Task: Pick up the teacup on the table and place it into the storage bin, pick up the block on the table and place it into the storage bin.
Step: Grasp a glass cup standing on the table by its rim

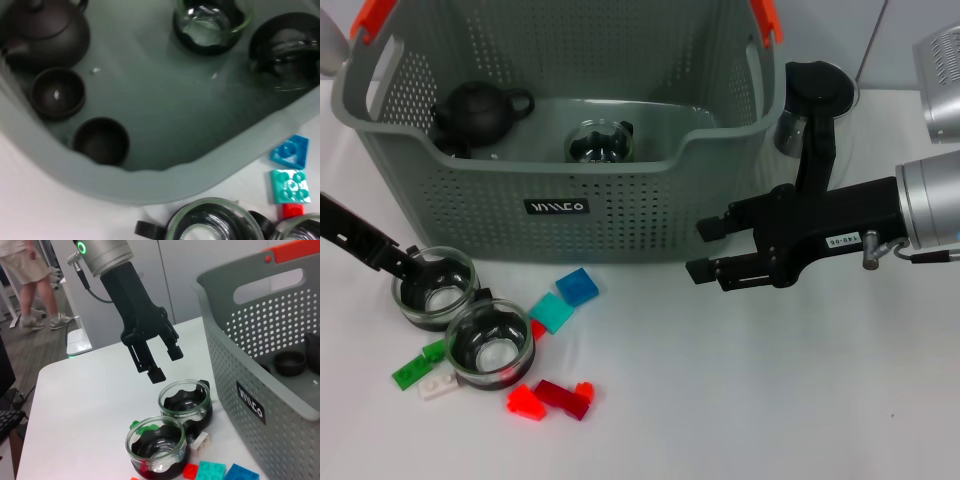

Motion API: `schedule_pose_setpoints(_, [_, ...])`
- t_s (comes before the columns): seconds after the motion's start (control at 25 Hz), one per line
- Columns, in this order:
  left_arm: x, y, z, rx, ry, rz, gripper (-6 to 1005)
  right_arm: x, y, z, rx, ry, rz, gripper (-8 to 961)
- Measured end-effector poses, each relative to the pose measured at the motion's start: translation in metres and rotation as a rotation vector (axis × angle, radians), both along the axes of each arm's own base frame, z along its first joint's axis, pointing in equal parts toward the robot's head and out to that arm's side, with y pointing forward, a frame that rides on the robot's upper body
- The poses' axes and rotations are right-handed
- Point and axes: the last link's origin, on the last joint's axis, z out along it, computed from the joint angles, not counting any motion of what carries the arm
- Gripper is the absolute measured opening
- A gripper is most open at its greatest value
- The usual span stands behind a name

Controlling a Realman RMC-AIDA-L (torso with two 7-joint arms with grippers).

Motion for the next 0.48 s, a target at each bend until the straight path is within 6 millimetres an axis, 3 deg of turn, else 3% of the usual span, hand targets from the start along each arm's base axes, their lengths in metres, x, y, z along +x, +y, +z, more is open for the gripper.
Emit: schedule_pose_setpoints(0.48, [-0.0026,-0.001,-0.004,0.022,-0.008,0.042,798,-0.0011,-0.001,-0.0001,-0.01,0.001,0.005,614])
